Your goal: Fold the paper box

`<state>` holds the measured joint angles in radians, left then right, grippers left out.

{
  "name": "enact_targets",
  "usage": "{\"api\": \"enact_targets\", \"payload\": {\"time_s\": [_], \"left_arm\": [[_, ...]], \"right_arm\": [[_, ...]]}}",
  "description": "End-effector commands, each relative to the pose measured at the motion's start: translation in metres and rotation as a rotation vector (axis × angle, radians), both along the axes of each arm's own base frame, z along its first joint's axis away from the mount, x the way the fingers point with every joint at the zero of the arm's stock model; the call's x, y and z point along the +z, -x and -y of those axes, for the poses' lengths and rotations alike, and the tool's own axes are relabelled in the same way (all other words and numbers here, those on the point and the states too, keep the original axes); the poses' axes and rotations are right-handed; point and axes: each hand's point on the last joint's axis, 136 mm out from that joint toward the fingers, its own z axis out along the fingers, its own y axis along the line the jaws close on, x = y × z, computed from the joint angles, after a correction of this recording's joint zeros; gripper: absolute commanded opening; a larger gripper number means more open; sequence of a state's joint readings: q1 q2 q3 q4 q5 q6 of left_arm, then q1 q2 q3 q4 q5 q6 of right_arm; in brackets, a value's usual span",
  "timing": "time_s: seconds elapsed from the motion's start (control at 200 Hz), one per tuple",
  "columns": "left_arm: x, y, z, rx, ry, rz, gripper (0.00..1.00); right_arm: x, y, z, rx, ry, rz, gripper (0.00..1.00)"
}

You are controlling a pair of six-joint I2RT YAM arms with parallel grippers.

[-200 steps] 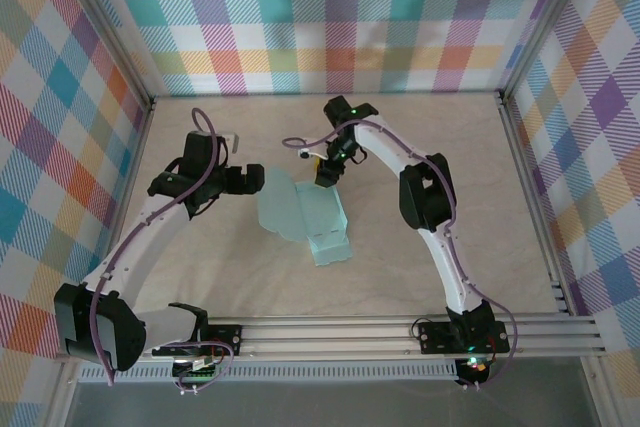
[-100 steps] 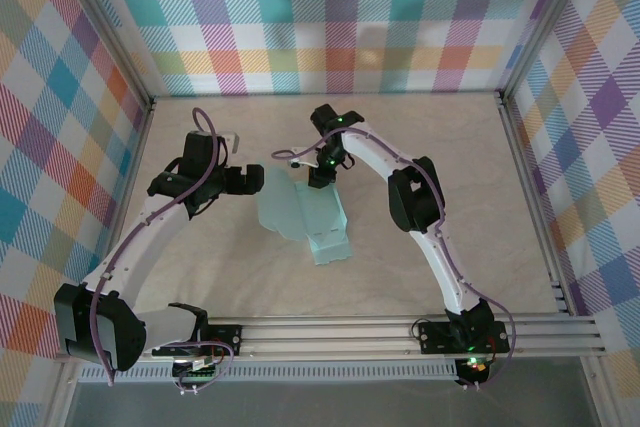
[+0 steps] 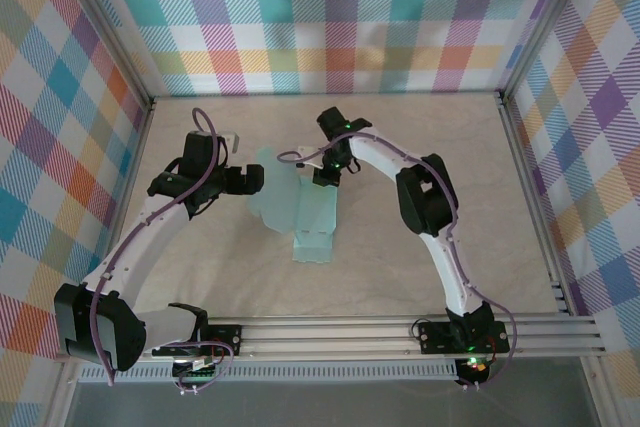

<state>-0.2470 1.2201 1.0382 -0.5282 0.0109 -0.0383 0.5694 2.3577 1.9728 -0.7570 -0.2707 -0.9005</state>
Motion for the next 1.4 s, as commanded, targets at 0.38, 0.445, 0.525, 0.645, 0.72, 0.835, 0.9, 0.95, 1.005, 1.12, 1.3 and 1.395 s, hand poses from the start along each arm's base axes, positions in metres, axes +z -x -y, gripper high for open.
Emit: {"api": "enact_targets", "payload": {"time_s": [0.38,0.445,0.525,0.645,0.72,0.835,0.9,0.95,1.005,1.12,1.3,1.395], "left_arm": [[0.01,-0.025,0.084,-0.224,0.083,0.121,1.0],[0.012,-0.023,0.106,-0.313,0.044,0.17,1.0],[0.006,-0.01,0.135,-0.464,0.007,0.205,1.0],[-0.01,0.011,0.173,-0.664,-0.023,0.247,1.0],[-0.023,0.008,0.181,-0.674,-0.01,0.231,1.0],[-0.038,-0.012,0.181,-0.55,0.014,0.187,1.0],[-0.04,-0.021,0.18,-0.466,0.059,0.167,1.0],[-0.042,-0.026,0.178,-0.397,0.098,0.149,1.0],[-0.046,-0.031,0.174,-0.3,0.148,0.121,1.0],[-0.059,-0.036,0.176,-0.158,0.294,0.022,1.0],[-0.091,-0.038,0.187,0.07,0.511,-0.169,0.98],[-0.092,-0.043,0.204,0.037,0.518,-0.183,0.8]], "right_arm": [[0.051,-0.049,0.128,-0.895,-0.112,0.179,0.0],[0.048,-0.036,0.148,-1.03,-0.104,0.142,0.01],[0.044,-0.012,0.162,-1.176,-0.155,0.045,0.0],[0.039,0.019,0.176,-1.263,-0.186,-0.002,0.0],[0.032,0.033,0.195,-1.355,-0.148,0.008,0.0],[0.024,0.047,0.219,-1.53,-0.153,0.016,0.0],[0.02,0.052,0.224,-1.588,-0.183,0.011,0.0],[0.018,0.055,0.228,-1.619,-0.192,0.012,0.0],[0.017,0.056,0.23,-1.637,-0.193,0.016,0.0],[0.016,0.054,0.233,-1.665,-0.179,0.018,0.01],[0.014,0.049,0.233,-1.696,-0.18,0.011,0.01],[0.015,0.047,0.23,-1.685,-0.188,0.005,0.0]]}}
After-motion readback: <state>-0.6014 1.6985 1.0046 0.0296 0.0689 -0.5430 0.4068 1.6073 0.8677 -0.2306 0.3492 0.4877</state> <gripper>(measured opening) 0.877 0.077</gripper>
